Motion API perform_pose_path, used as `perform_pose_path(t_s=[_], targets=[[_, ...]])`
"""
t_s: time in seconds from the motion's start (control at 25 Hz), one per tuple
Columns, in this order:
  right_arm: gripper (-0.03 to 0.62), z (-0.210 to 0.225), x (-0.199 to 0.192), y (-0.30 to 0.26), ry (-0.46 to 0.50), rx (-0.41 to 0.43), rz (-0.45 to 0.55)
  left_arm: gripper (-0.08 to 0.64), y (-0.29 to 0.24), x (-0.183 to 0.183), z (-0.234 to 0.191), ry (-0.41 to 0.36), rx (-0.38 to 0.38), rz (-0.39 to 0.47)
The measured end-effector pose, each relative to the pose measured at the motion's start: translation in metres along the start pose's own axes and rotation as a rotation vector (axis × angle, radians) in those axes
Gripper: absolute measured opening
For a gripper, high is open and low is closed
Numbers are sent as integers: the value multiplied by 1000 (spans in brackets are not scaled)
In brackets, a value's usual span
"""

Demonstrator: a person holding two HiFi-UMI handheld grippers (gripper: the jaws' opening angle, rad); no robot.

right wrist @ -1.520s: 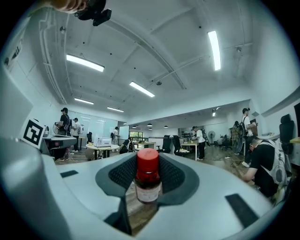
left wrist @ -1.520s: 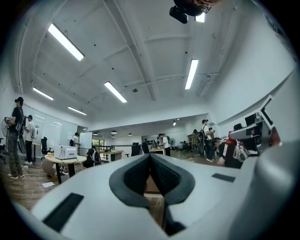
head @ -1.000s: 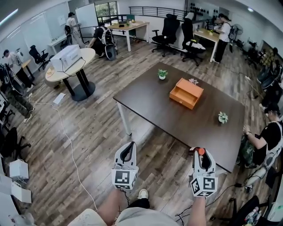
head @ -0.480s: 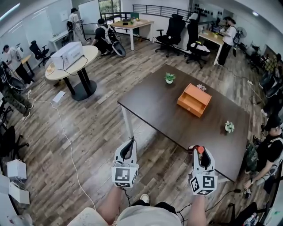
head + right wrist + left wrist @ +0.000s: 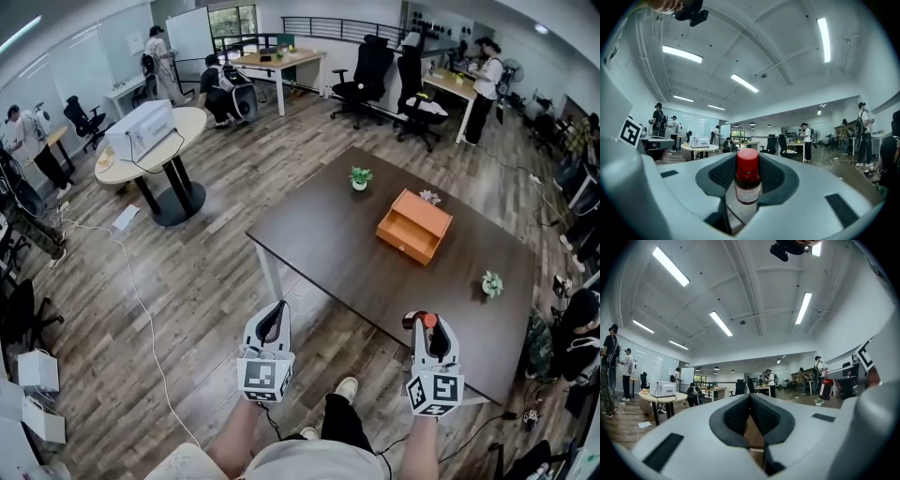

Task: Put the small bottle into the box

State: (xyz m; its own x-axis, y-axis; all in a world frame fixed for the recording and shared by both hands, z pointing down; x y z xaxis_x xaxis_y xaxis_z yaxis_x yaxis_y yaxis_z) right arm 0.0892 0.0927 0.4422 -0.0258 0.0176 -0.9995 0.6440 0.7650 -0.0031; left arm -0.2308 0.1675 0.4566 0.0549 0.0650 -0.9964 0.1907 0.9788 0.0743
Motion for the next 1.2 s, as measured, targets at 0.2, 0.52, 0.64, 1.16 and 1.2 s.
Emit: perform_pose_path(t_s=[0.2,0.52,0.64,1.16,1.2], targets=[[137,37,1,-41,-8,-2,13,2,-56,5,13,-13,-3,14],[137,120,4,-105,-23,-21,6,3,-154,11,52,-14,-19,9],[137,149,5,-123,-16,-28,3,2,-191,10,67,-13,-28,6],[137,274,-11,-142,-55,-150,6,2,-311,4,158,10,-121,-18],[137,281,-11,-142,-57,-158,8,2,-317,7,164,7,-132,-14]])
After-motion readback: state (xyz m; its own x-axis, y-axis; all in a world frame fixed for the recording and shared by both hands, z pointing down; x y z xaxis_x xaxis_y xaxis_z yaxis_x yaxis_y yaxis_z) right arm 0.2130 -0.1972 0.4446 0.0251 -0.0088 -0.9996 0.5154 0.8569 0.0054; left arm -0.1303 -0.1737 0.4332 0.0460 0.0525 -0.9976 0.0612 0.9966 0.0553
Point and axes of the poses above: the fingertips, and each gripper's own axes: y backward along the fingers, z to its right, x out of its top, the point moved 6 cm from there along y, backward along the fingers, and after that the axes turned 11 degrees about x, right-handed, at the moved point
